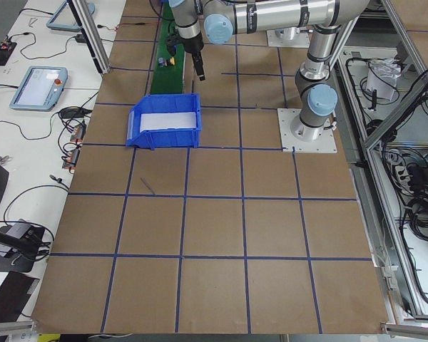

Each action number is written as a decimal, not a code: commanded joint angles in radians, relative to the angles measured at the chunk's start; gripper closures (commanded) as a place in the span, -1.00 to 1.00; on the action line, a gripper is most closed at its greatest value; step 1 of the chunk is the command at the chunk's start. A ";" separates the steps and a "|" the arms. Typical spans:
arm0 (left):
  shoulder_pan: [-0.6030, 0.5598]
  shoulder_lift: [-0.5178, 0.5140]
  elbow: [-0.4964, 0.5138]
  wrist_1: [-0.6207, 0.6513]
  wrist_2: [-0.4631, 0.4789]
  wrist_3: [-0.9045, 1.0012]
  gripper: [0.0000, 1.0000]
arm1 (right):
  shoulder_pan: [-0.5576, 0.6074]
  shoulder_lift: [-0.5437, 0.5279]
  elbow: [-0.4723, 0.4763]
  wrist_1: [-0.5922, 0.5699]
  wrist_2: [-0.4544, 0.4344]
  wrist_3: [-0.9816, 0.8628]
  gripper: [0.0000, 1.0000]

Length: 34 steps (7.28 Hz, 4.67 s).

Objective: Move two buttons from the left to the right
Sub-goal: 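Release the red button and move the right gripper back toward the conveyor, then lower the right gripper onto the yellow-capped button on the belt and grasp it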

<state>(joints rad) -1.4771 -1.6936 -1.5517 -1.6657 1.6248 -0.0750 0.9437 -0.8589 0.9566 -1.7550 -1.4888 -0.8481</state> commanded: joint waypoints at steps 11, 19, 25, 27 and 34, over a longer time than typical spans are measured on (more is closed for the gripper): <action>0.009 0.008 0.010 -0.112 -0.128 -0.084 -1.00 | 0.613 -0.088 0.190 -0.177 0.018 0.634 -0.99; 0.015 0.020 0.071 -0.020 0.107 -0.054 -1.00 | 0.803 -0.111 0.353 -0.241 -0.045 0.903 -0.99; 0.015 0.028 0.055 -0.020 0.107 -0.055 -1.00 | 0.819 -0.092 0.364 -0.267 -0.073 0.914 -0.90; 0.015 0.028 0.056 -0.020 0.107 -0.060 -1.00 | 0.811 -0.080 0.358 -0.276 -0.067 0.914 -0.88; 0.011 0.026 0.051 -0.020 0.113 -0.068 -1.00 | 0.767 -0.049 0.335 -0.288 -0.073 0.874 0.84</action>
<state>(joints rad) -1.4667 -1.6681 -1.5005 -1.6869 1.7375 -0.1443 1.7196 -0.9007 1.2911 -2.0516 -1.5601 0.0397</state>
